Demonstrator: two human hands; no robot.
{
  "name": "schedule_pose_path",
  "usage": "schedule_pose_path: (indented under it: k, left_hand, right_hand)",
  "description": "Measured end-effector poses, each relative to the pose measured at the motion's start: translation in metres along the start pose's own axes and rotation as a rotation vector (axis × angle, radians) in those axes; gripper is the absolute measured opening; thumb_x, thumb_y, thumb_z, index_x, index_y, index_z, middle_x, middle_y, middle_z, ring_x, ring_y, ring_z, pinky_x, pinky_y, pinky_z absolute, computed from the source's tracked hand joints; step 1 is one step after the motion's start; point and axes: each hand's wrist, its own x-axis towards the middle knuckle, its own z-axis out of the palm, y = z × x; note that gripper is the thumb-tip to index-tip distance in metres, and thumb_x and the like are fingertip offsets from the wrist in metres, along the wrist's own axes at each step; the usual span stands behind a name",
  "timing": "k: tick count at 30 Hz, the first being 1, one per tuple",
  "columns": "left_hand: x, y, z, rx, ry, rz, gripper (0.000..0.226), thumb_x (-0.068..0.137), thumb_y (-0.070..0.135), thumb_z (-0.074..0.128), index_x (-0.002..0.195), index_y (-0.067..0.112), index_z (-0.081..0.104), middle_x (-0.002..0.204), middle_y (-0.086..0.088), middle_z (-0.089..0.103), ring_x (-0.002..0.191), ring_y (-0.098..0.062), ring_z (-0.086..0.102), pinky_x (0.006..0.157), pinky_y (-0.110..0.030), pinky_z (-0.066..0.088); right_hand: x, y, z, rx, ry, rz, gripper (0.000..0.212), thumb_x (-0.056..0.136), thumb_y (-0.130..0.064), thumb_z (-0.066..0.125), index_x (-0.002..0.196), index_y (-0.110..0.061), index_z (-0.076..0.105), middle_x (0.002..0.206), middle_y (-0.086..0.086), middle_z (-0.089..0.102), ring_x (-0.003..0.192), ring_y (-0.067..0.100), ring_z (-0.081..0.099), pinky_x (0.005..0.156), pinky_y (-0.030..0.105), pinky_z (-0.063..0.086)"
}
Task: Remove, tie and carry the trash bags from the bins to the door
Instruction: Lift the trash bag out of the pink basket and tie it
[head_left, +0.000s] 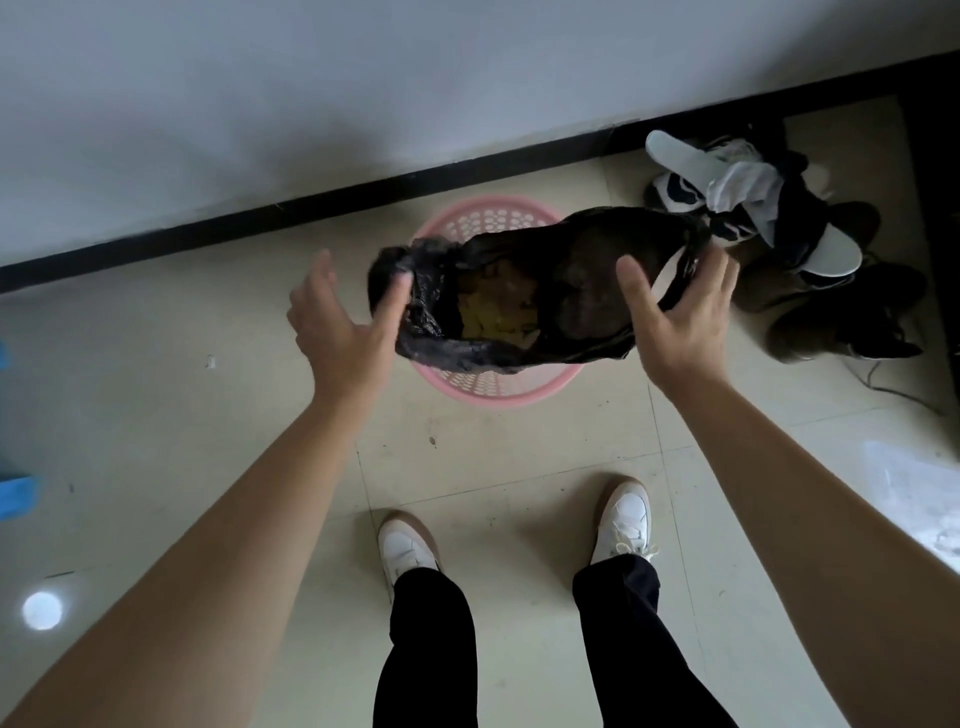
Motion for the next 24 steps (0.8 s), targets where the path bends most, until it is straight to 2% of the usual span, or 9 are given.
schedule_pose_path:
  k: [2, 4, 9, 11, 14, 17, 19, 21, 24]
  left_hand:
    - [-0.012, -0.021, 0.004, 0.105, -0.098, 0.048, 0.108, 0.071, 0.082, 0.059, 0.15, 0.015, 0.03, 0.149, -0.01, 0.037, 0.141, -0.026, 0.03, 0.117, -0.046, 0.024]
    - [-0.021, -0.042, 0.01, 0.136, -0.134, 0.093, 0.119, 0.06, 0.089, 0.061, 0.149, 0.018, 0.029, 0.152, -0.01, 0.039, 0.143, -0.028, 0.032, 0.116, -0.053, 0.029]
    - [-0.031, -0.072, 0.03, 0.228, -0.26, 0.036, 0.137, 0.046, 0.09, 0.068, 0.153, 0.037, 0.001, 0.162, -0.002, 0.022, 0.149, -0.026, 0.021, 0.119, -0.052, 0.025]
    - [-0.023, -0.084, 0.042, 0.302, -0.286, 0.043, 0.135, 0.044, 0.094, 0.064, 0.152, 0.034, 0.009, 0.159, 0.001, 0.026, 0.147, -0.026, 0.024, 0.116, -0.054, 0.029]
    - [0.002, -0.094, 0.061, 0.443, -0.295, 0.046, 0.13, 0.044, 0.104, 0.048, 0.149, 0.029, 0.032, 0.153, 0.002, 0.039, 0.142, -0.024, 0.034, 0.113, -0.049, 0.036]
    - [0.035, -0.091, 0.074, 0.417, -0.217, 0.139, 0.103, 0.062, 0.096, 0.048, 0.142, 0.03, 0.05, 0.142, 0.005, 0.055, 0.137, -0.015, 0.045, 0.112, -0.037, 0.037]
    - [0.052, -0.073, 0.081, 0.218, -0.139, 0.121, 0.096, 0.077, 0.083, 0.05, 0.15, 0.022, 0.038, 0.147, 0.0, 0.052, 0.141, -0.014, 0.041, 0.116, -0.034, 0.033]
    - [0.066, -0.04, 0.085, 0.101, -0.057, 0.117, 0.089, 0.089, 0.065, 0.049, 0.155, 0.012, 0.022, 0.153, -0.008, 0.043, 0.145, -0.022, 0.036, 0.118, -0.03, 0.027]
    - [0.089, 0.002, 0.088, 0.093, -0.115, 0.179, 0.074, 0.092, 0.054, 0.038, 0.147, 0.006, 0.041, 0.149, -0.014, 0.046, 0.142, -0.03, 0.037, 0.118, -0.036, 0.028]
  right_hand:
    - [-0.012, 0.018, 0.005, -0.035, -0.046, 0.012, 0.104, 0.082, -0.065, 0.064, 0.155, -0.012, 0.011, 0.154, 0.012, 0.021, 0.142, 0.022, 0.024, 0.115, 0.035, 0.022]
    - [-0.024, 0.039, 0.012, -0.082, -0.102, 0.03, 0.117, 0.079, -0.073, 0.062, 0.156, -0.017, -0.006, 0.162, 0.014, 0.004, 0.15, 0.026, 0.007, 0.121, 0.045, 0.011]
    - [-0.038, 0.086, 0.03, -0.324, -0.37, 0.144, 0.129, 0.071, -0.089, 0.049, 0.155, -0.018, -0.018, 0.165, 0.008, -0.014, 0.152, 0.025, -0.009, 0.123, 0.051, 0.001]
    - [-0.031, 0.098, 0.042, -0.409, -0.425, 0.142, 0.13, 0.066, -0.095, 0.044, 0.157, -0.018, -0.007, 0.165, 0.005, -0.016, 0.151, 0.023, -0.012, 0.123, 0.05, 0.0]
    - [-0.009, 0.097, 0.063, -0.474, -0.444, 0.098, 0.131, 0.055, -0.104, 0.036, 0.152, -0.016, 0.031, 0.164, -0.002, -0.018, 0.15, 0.02, -0.014, 0.123, 0.047, -0.002]
    - [0.01, 0.072, 0.076, -0.389, -0.419, -0.015, 0.136, 0.057, -0.1, 0.045, 0.158, -0.022, -0.004, 0.164, 0.004, -0.017, 0.151, 0.022, -0.012, 0.123, 0.043, -0.004]
    - [0.024, 0.051, 0.084, -0.313, -0.359, -0.075, 0.134, 0.065, -0.094, 0.049, 0.156, -0.018, -0.014, 0.164, 0.008, -0.015, 0.152, 0.024, -0.011, 0.123, 0.045, -0.002]
    - [0.041, 0.036, 0.095, -0.241, -0.309, -0.095, 0.123, 0.074, -0.087, 0.048, 0.156, -0.017, -0.012, 0.165, 0.009, -0.013, 0.152, 0.026, -0.009, 0.123, 0.048, -0.001]
    - [0.064, 0.017, 0.105, -0.179, -0.317, -0.046, 0.095, 0.085, -0.073, 0.047, 0.156, -0.022, 0.008, 0.165, 0.008, -0.01, 0.152, 0.028, -0.004, 0.122, 0.051, 0.003]
